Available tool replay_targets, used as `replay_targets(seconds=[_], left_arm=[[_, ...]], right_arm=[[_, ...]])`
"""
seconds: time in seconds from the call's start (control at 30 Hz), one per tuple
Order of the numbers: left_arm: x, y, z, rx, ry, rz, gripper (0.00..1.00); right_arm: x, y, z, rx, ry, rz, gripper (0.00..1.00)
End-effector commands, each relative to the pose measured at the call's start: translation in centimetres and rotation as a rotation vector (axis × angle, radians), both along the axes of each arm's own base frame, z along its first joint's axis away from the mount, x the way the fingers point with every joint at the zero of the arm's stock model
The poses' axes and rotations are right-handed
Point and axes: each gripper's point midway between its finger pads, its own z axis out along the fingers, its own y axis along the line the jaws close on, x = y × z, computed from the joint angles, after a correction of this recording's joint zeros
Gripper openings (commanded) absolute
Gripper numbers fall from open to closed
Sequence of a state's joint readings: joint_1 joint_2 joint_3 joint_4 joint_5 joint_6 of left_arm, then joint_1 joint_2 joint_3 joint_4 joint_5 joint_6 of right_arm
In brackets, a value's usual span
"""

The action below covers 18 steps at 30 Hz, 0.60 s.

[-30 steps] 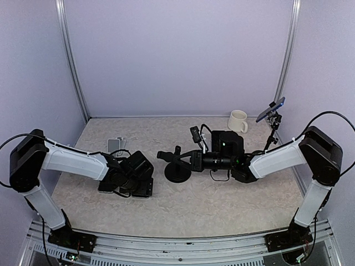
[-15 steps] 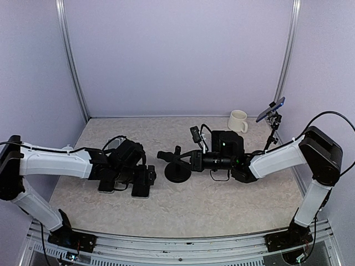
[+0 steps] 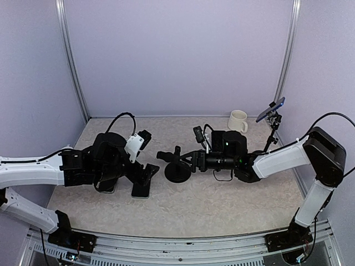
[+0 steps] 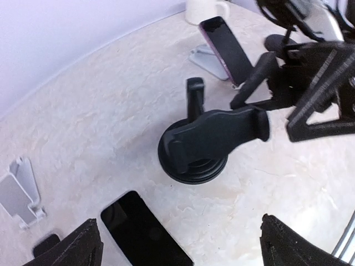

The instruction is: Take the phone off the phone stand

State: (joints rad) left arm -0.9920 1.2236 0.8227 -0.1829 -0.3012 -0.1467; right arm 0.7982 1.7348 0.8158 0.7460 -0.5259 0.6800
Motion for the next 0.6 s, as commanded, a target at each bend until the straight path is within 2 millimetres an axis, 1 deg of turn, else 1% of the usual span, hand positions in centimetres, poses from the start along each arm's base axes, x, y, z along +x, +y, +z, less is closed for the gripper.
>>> replay_targets(seconds=[0.0, 0.03, 0.17, 0.33, 0.43, 0.5, 0.57], left_arm=[[-1.4, -1.1, 2.8, 0.178, -0.293, -0.235, 0.95], [-1.5, -1.3, 3.1, 0.207, -0.334, -0.269, 0.95], [-1.1, -2.1, 3.7, 0.334, -0.439, -0.358, 0.93], [-0.4, -3.5, 3.3, 0.499, -0.512, -0.459, 0.9], [0.2, -4.4, 3.8, 0.553, -0.564, -0.493, 0.89], [0.6, -4.9, 3.4, 0.595, -0.577, -0.513, 0.88], [1.1, -5.3, 2.6, 0.646, -0.573, -0.534, 0.87]], right_arm=[[-0.9, -1.3, 2.6, 0.052, -0.054, 0.02, 0.93], [-1.1, -1.7, 3.0, 0.063, -0.055, 0.019, 0.94], [-1.0, -4.1, 3.1, 0.085, -0.043, 0.004, 0.97], [-1.0, -6.9, 2.8, 0.081, -0.037, -0.032, 0.98], [-0.9, -8.5, 2.6, 0.079, -0.032, -0.059, 0.97], [-0.9, -9.4, 2.5, 0.08, -0.031, -0.071, 0.97], [-0.8, -10.1, 2.4, 0.081, -0.026, -0.081, 0.97]])
